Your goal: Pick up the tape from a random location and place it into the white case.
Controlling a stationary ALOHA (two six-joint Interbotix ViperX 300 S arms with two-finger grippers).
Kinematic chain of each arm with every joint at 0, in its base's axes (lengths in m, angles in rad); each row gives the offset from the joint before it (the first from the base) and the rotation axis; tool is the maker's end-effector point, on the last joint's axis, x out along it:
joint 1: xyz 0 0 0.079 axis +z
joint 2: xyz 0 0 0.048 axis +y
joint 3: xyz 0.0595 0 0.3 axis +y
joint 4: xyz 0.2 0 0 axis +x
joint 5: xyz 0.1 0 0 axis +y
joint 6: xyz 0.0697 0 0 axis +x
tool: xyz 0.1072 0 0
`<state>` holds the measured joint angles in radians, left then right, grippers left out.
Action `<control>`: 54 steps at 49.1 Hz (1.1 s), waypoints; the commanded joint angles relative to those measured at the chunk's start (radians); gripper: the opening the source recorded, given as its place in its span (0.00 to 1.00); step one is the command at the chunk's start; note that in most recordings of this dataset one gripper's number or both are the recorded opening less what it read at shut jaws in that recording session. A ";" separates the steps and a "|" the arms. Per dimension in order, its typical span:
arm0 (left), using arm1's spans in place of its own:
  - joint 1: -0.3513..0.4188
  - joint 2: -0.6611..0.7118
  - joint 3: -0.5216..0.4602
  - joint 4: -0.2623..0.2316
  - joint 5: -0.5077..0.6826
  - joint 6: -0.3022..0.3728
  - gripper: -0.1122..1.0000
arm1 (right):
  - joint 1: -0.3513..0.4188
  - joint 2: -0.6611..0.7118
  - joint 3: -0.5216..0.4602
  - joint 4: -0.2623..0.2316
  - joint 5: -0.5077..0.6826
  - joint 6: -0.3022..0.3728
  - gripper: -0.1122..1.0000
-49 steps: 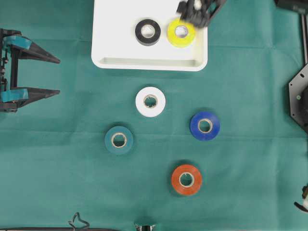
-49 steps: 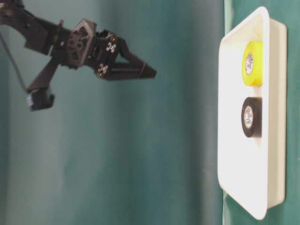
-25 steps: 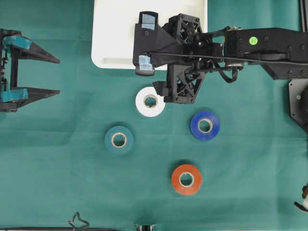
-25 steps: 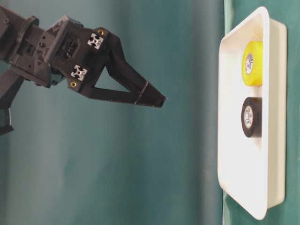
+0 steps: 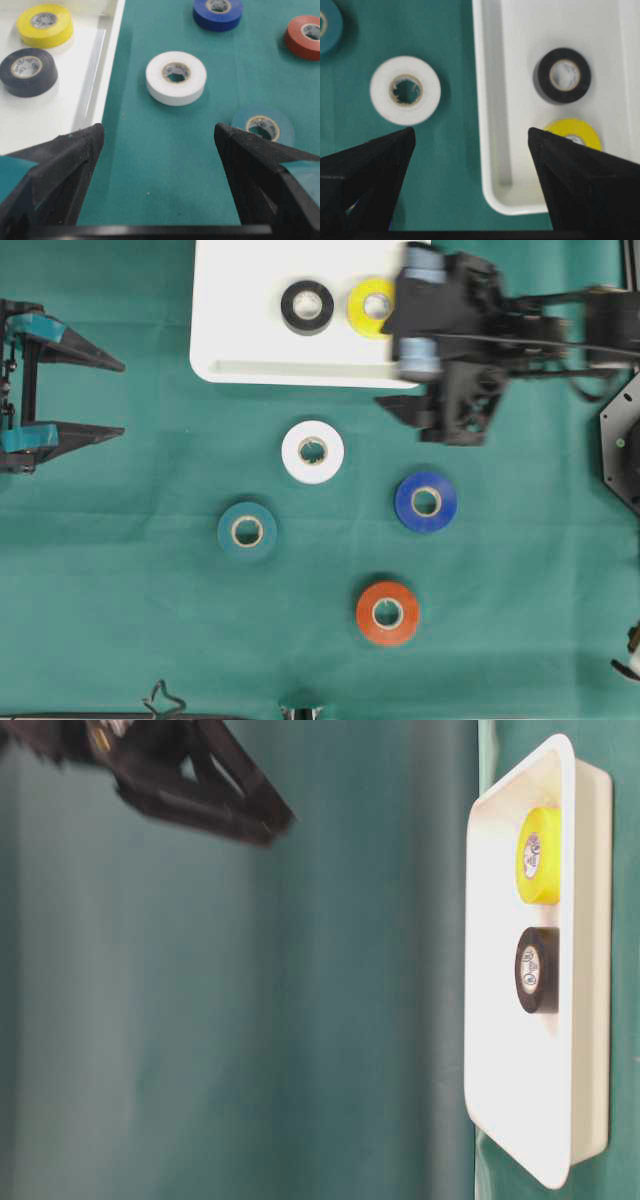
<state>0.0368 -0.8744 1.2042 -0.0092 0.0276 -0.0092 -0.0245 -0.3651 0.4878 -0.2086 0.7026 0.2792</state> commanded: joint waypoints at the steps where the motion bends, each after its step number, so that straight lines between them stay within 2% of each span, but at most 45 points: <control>1: 0.003 -0.005 -0.026 0.002 -0.009 0.000 0.97 | -0.003 -0.100 0.055 -0.003 -0.057 0.000 0.92; 12: 0.002 -0.037 -0.025 0.000 -0.008 0.000 0.97 | -0.003 -0.293 0.265 -0.003 -0.238 0.002 0.92; 34: 0.002 -0.075 -0.023 0.000 -0.002 -0.002 0.98 | -0.003 -0.528 0.618 0.006 -0.480 0.003 0.92; 43: 0.002 -0.072 -0.023 0.002 -0.002 0.000 0.97 | -0.003 -0.571 0.689 0.017 -0.552 0.014 0.92; 54: 0.002 -0.071 -0.023 0.002 -0.002 0.000 0.98 | -0.005 -0.565 0.689 0.017 -0.549 0.015 0.92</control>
<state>0.0368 -0.9526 1.2042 -0.0092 0.0291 -0.0092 -0.0261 -0.9342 1.1888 -0.1933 0.1626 0.2930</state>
